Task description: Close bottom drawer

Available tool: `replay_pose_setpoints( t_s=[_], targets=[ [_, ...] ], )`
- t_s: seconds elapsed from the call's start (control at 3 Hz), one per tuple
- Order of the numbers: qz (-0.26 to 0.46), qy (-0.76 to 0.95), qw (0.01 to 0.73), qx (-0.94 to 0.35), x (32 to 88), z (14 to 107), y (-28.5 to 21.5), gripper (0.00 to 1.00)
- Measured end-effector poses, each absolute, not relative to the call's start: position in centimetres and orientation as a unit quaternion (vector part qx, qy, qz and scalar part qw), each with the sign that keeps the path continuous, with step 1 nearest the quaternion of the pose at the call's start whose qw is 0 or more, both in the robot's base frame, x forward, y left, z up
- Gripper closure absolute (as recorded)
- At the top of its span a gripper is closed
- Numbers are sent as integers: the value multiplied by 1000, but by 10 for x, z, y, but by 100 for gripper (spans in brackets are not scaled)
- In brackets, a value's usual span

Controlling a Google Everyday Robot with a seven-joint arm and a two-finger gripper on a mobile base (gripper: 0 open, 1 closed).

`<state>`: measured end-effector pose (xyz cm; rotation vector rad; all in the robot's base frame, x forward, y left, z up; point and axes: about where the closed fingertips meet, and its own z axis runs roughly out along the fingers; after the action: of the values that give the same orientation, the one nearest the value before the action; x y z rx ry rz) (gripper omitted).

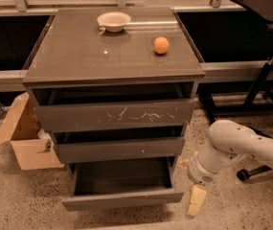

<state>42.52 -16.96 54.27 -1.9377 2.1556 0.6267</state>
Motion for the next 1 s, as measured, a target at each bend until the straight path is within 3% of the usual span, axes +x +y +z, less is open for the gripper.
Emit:
replay_pose_setpoints(
  t_s=[0.67,1.0],
  targets=[
    [230,700,93,-670,437,480,-160,0],
    [251,671,93,-692,439,407,-150,0]
  ],
)
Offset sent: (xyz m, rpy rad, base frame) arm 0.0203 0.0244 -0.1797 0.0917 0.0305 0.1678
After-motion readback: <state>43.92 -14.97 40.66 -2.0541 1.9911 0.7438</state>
